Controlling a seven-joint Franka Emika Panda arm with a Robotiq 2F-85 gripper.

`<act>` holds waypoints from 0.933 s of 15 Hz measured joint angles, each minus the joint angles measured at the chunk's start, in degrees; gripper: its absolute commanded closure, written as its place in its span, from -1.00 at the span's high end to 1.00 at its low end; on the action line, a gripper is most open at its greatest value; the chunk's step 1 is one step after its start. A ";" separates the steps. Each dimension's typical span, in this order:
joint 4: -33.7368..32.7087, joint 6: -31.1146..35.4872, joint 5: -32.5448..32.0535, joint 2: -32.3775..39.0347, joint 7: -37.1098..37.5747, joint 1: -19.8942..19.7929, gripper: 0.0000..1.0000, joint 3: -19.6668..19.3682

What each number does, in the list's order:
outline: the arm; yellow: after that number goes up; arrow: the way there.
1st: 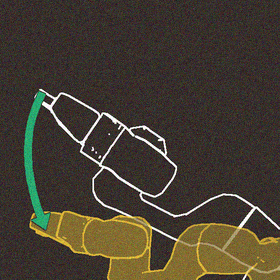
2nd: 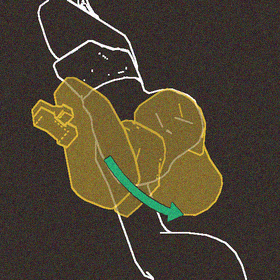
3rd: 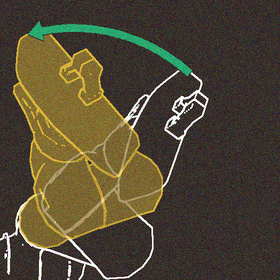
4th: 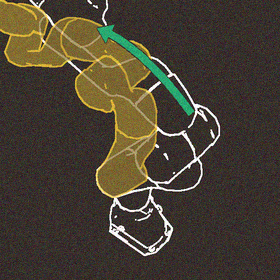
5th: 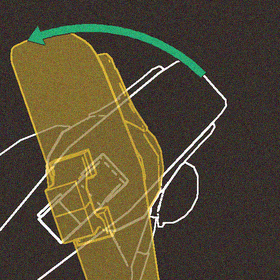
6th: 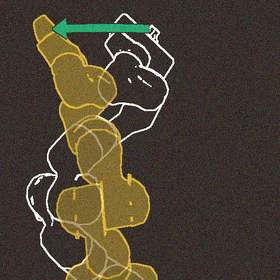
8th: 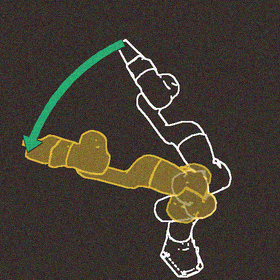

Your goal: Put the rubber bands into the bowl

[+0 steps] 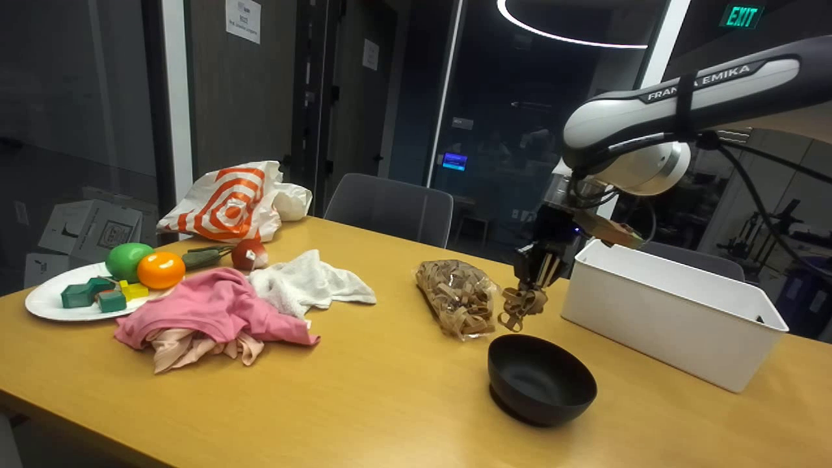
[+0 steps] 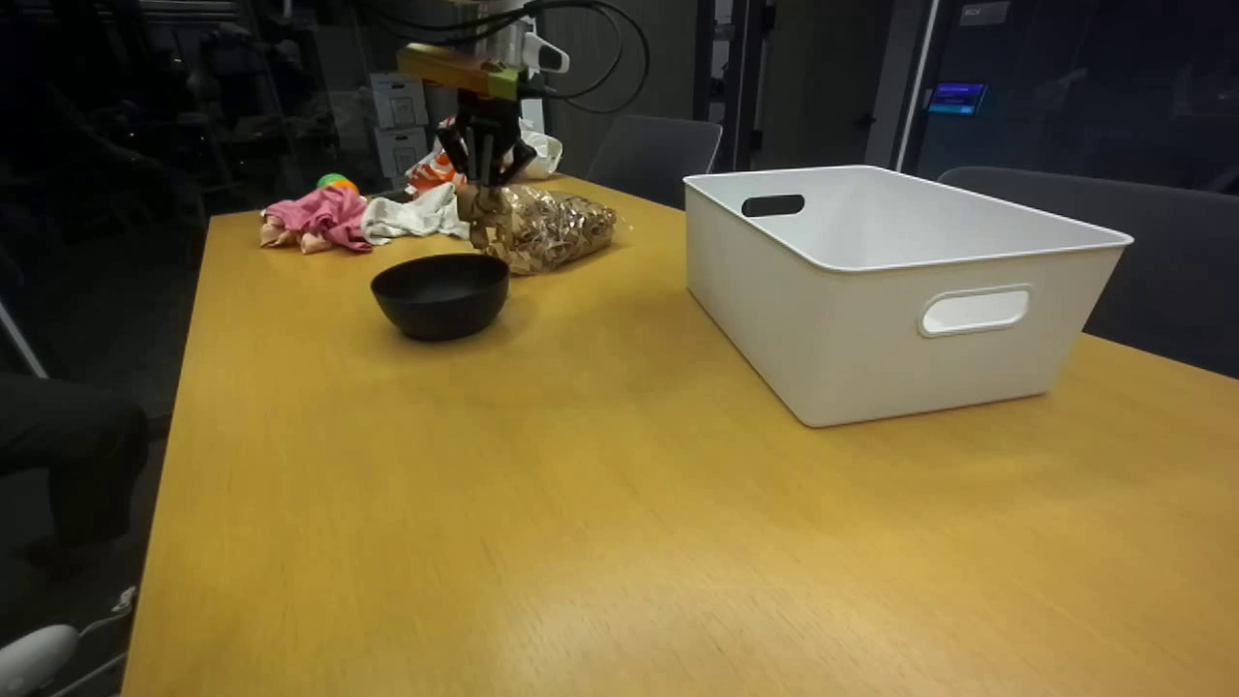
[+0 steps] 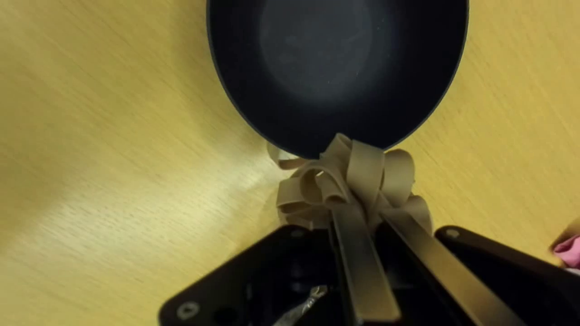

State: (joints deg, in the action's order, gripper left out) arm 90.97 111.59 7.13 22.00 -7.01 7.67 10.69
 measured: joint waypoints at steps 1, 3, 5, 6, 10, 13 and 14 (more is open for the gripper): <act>0.45 -1.19 0.00 -0.66 0.00 -0.27 -0.92 -0.13; 2.04 -3.15 0.00 -2.28 0.01 -0.74 -0.91 -0.37; 4.41 -4.35 0.28 -4.00 0.01 -1.00 -0.92 -0.41; 5.80 -4.55 0.79 -4.76 0.01 -1.00 -0.92 -0.40; 11.03 -4.22 3.38 -6.53 -0.31 -0.81 -0.32 0.02; 13.50 -2.82 3.80 -6.69 -0.46 -0.31 0.09 0.13; 14.18 -2.00 3.81 -6.71 -0.46 -0.18 0.28 0.14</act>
State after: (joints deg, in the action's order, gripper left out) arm 105.15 109.60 10.93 15.29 -7.48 7.50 10.83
